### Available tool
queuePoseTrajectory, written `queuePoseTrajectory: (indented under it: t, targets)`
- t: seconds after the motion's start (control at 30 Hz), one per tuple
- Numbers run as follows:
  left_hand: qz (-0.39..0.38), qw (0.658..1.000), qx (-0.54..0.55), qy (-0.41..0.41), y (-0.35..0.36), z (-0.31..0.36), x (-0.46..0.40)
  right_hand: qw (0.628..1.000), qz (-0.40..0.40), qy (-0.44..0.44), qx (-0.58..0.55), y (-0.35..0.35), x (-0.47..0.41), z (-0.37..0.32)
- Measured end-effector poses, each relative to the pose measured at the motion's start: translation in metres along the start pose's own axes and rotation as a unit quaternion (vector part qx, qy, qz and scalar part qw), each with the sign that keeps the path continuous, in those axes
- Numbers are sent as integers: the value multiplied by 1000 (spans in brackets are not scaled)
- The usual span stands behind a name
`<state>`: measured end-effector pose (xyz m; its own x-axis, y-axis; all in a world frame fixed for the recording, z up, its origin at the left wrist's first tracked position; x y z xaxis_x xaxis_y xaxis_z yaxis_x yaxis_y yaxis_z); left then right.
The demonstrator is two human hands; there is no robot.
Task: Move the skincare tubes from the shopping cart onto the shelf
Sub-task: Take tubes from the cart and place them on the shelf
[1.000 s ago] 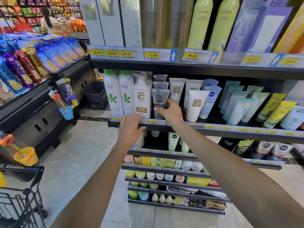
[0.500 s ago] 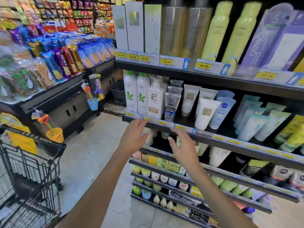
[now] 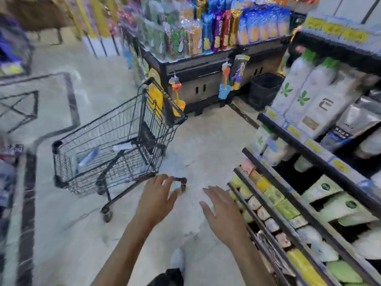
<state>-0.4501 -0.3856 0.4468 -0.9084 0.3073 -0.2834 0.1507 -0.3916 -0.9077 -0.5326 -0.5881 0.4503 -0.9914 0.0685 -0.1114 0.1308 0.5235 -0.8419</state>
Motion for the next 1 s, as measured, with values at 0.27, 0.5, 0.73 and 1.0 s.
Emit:
queuePoseTrajectory:
  t: [0.27,0.5,0.73,1.0]
  targets:
    - [29,985,-15,-170,-34,-112,63,991,-92,-88,-32,78,-43,-91]
    - [50,970,-16,-239,-62,-220,68,983,-137,-124,-23,153,-109,-164]
    - [55,960,-7,-274,-72,-308,68,979,-159,-129,-18,208,-184,-233]
    - [6,952,6,-307,-40,-383,13,976,-185,-109,-23,259,-276,-255]
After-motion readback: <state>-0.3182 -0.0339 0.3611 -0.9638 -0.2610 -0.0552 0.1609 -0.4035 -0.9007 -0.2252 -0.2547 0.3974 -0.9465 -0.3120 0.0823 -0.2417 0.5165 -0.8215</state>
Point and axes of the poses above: each hand's wrist, its own x-axis away from the middle knuckle, its own y-axis out of the palm, z = x × y, the point moved 5 cm from there along -x, towards the middle knuckle, and after that the axes turned 9 degrees about z, right-handed, at the moved point
